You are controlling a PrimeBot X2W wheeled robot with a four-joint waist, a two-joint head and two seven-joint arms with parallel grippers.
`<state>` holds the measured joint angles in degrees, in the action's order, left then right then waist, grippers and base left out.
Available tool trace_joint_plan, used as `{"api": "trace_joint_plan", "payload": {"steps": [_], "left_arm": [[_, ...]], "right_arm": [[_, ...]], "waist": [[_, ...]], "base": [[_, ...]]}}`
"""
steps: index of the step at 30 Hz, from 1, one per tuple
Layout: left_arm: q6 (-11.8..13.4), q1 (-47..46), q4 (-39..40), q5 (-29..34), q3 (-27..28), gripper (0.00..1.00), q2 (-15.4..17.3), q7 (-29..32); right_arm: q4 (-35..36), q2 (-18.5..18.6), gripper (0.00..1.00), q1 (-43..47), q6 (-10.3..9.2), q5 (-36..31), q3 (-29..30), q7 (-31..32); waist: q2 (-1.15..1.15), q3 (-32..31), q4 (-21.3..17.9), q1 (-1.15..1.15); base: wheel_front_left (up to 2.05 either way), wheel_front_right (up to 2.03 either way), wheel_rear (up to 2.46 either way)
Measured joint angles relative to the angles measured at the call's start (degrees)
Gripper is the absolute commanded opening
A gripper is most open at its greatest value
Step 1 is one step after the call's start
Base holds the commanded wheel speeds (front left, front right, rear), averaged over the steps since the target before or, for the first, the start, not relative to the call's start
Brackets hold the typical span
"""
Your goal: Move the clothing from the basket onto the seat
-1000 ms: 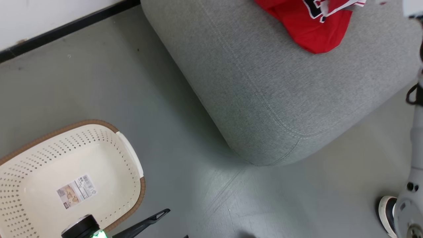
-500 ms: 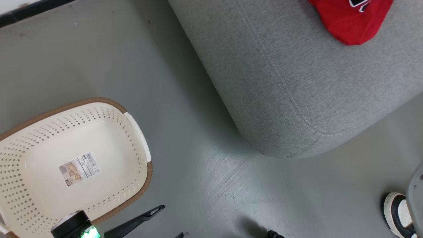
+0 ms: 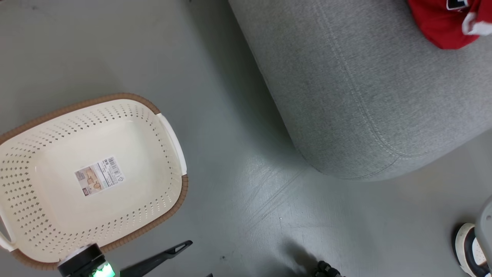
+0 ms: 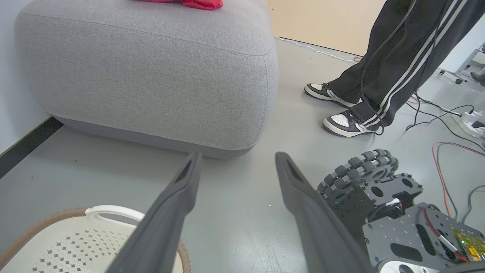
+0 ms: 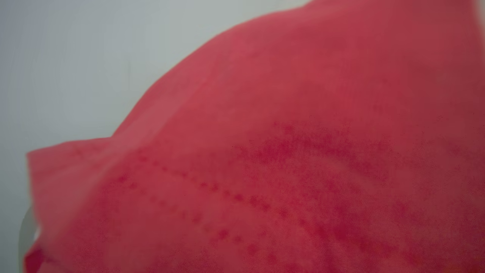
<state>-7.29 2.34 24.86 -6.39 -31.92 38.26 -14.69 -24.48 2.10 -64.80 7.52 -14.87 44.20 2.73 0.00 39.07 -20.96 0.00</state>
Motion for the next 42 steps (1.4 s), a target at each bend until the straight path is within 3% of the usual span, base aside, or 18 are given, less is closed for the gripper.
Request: {"api": "trace_joint_plan", "payload": {"steps": [9,18,19,20,42], "left_arm": [[0.0,-2.0,-0.2,-0.2,-0.4,1.00,1.3,0.0],[0.0,-3.9,-0.7,-0.7,-0.7,1.00,1.3,0.0],[0.0,-4.3,-0.8,-0.7,-0.8,1.00,1.3,0.0],[0.0,-4.4,-0.8,-0.7,-0.8,1.00,1.3,0.0],[0.0,-7.9,-2.3,-1.7,-3.0,1.00,-1.6,0.0]], "right_arm": [[-5.6,-0.3,0.00,-0.5,0.04,-2.4,3.2,6.7],[-8.0,-0.3,0.03,-3.9,0.04,-2.9,4.1,8.4],[-8.1,-0.3,0.57,-4.1,0.04,-3.0,4.0,8.3],[-8.2,-0.3,1.00,-4.4,0.04,-3.5,4.1,8.2],[-12.5,-0.2,1.00,-6.3,0.04,-10.0,3.7,6.0]], "waist": [[0.00,1.9,1.4,0.00],[0.00,2.6,2.4,0.00],[0.00,2.6,2.4,0.00],[0.00,2.6,2.5,0.00],[0.00,-0.4,2.8,0.00]], "base": [[0.00,0.00,0.00],[0.00,0.00,0.00],[0.00,0.00,0.00],[0.00,0.00,0.00],[0.00,0.00,0.00]]}}
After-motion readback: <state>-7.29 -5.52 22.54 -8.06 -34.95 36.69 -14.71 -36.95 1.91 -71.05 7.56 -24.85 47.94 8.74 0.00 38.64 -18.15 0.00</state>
